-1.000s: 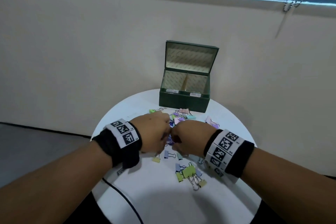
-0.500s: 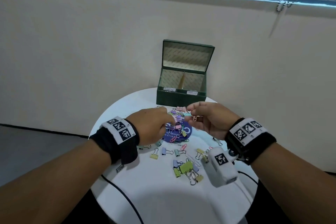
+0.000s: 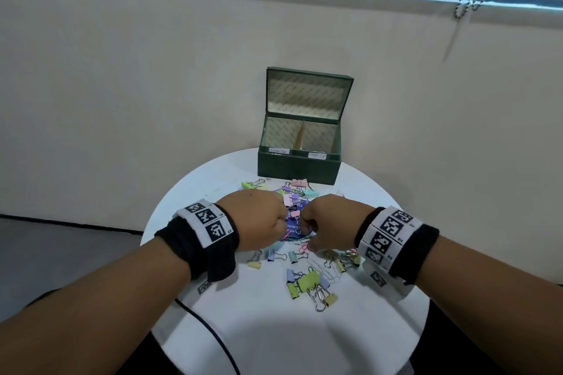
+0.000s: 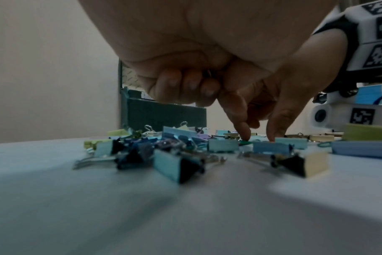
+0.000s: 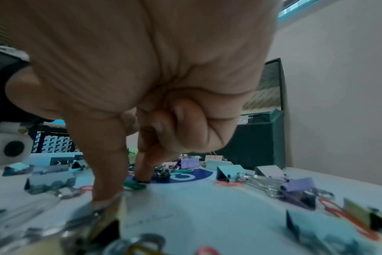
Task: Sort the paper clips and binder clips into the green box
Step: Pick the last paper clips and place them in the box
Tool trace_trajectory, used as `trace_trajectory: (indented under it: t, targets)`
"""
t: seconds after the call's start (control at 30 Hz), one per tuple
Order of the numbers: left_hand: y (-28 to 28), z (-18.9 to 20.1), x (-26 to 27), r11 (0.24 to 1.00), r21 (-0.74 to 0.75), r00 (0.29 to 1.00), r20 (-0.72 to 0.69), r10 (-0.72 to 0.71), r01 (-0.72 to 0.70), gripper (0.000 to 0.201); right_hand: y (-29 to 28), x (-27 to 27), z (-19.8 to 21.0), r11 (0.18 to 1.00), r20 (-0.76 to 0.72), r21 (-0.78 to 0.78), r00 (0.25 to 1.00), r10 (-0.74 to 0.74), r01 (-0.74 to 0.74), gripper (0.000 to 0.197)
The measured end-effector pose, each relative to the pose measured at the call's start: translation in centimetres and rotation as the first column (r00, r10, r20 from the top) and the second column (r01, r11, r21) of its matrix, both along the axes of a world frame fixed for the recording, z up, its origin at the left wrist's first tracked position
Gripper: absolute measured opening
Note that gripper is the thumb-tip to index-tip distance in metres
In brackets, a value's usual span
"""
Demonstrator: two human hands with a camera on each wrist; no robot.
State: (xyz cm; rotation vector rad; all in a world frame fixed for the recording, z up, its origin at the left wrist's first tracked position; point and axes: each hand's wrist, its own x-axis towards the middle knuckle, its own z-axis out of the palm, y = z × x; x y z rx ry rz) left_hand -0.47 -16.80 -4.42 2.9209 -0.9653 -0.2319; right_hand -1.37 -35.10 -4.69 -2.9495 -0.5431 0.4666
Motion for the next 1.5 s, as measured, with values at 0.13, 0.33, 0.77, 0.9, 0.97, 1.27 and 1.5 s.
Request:
trace_trajectory:
  t: [0.13,0.33,0.77,0.9,0.97,1.27,1.5]
  targets:
    - [-0.3,-0.4,0.0,0.997,0.074,1.000,0.019,-0.008,0.007,0.029,-0.1,-0.1,0.1,0.999,-0.041,0.029,0.999,0.035,-0.034,0.013]
    - [-0.8,-0.4,-0.2,0.996,0.079,0.996,0.072,-0.056,0.050,0.019,-1.2,0.4,0.1,0.995,-0.065,0.081,0.996,0.067,-0.062,0.012]
    - [-1.0,-0.8,0.7,0.996,-0.081,0.995,0.086,0.040,-0.033,0.015,-3.8,11.6,6.1,0.896,0.221,0.360,0.909,-0.352,0.259,0.019]
    - [-1.2,-0.6,0.6,0.990,-0.122,0.996,0.038,0.081,-0.076,0.017,-4.0,13.4,5.9,0.850,0.204,0.455,0.897,-0.391,0.267,0.022]
    - [-1.2,-0.4,0.5,0.983,-0.159,0.996,0.005,0.093,-0.091,0.015,-5.0,13.3,5.9,0.778,0.197,0.571,0.876,-0.441,0.263,0.028]
    - [-3.6,2.0,2.7,0.994,-0.054,0.995,0.036,0.096,-0.094,0.012,-10.3,3.1,2.4,0.965,-0.033,0.116,0.972,-0.231,0.234,0.009]
    - [-8.1,5.5,9.8,0.947,-0.216,0.969,0.009,0.246,-0.238,0.023,-11.8,1.0,-0.6,0.945,-0.007,0.132,0.953,-0.302,0.300,0.019]
